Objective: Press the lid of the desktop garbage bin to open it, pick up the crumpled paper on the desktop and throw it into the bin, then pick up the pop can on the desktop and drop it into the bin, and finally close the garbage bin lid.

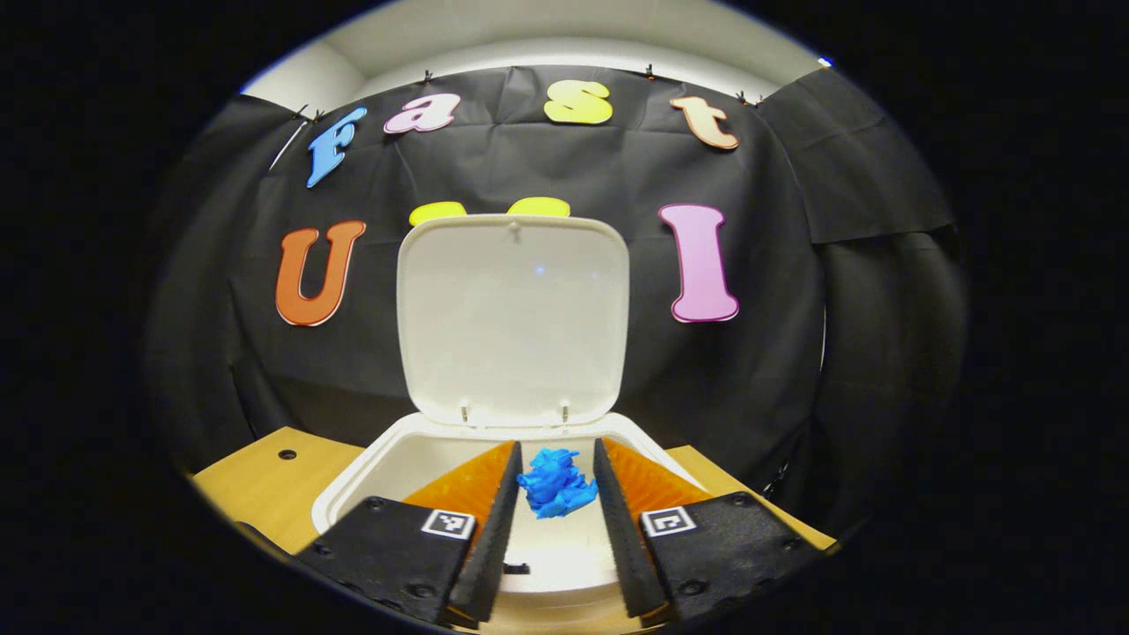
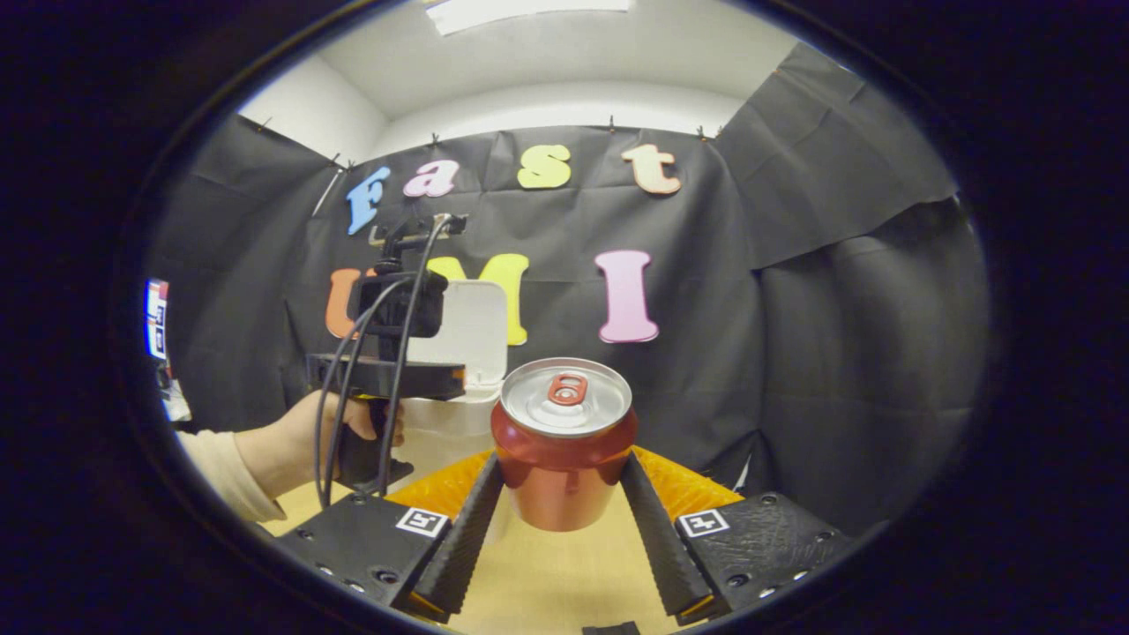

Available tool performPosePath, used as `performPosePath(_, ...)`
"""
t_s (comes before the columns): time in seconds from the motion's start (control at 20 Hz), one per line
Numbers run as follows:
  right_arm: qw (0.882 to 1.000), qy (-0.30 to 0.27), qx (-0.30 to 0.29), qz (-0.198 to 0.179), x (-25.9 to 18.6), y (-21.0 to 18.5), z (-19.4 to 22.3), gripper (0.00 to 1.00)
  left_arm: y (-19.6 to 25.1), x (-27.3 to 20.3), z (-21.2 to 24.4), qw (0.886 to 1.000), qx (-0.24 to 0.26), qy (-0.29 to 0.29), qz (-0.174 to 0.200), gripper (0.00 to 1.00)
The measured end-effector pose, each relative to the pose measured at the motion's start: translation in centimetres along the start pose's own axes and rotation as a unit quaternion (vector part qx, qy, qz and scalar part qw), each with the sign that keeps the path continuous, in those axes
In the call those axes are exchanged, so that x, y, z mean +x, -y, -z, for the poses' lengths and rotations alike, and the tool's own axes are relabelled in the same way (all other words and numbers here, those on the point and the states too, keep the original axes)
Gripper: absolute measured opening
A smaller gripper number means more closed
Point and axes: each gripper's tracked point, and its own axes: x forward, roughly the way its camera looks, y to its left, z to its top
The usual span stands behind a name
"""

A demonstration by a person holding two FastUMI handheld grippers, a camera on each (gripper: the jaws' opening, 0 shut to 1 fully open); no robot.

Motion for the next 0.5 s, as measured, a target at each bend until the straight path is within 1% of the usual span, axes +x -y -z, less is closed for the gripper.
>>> performPosePath(0.05, 1.000, -0.004, 0.000, -0.006, 0.1, -0.2, 0.3, 0.81, -1.0, -0.4, -0.1, 1.000, 0.007, 0.002, -0.018, 0.60)
performPosePath(0.1, 1.000, -0.003, -0.004, -0.007, 0.1, -0.4, 0.3, 0.81, -1.3, -1.4, -0.7, 1.000, 0.009, 0.015, -0.017, 0.86)
performPosePath(0.15, 1.000, -0.001, -0.011, -0.006, 0.1, -0.4, 0.2, 0.80, -1.3, -2.2, -1.7, 0.999, 0.008, 0.036, -0.014, 0.89)
performPosePath(0.2, 1.000, 0.001, -0.017, -0.002, 0.1, -0.4, 0.2, 0.81, -1.1, -3.1, -2.5, 0.999, 0.002, 0.052, -0.001, 0.93)
performPosePath(0.25, 1.000, 0.002, -0.022, 0.002, 0.2, -0.3, 0.3, 0.80, -1.2, -3.9, -3.1, 0.998, 0.001, 0.065, 0.002, 0.97)
performPosePath(0.3, 1.000, 0.001, -0.024, 0.004, 0.3, -0.3, 0.4, 0.80, -1.6, -5.0, -3.9, 0.997, 0.003, 0.079, -0.003, 1.00)
performPosePath(0.4, 1.000, -0.003, -0.026, 0.007, 0.4, -0.4, 0.7, 0.80, -2.9, -7.0, -5.0, 0.995, 0.019, 0.095, -0.018, 1.00)
performPosePath(0.5, 0.999, -0.008, -0.033, 0.015, 0.8, -0.2, 1.1, 0.79, -4.1, -8.7, -5.1, 0.995, 0.030, 0.094, -0.025, 0.99)
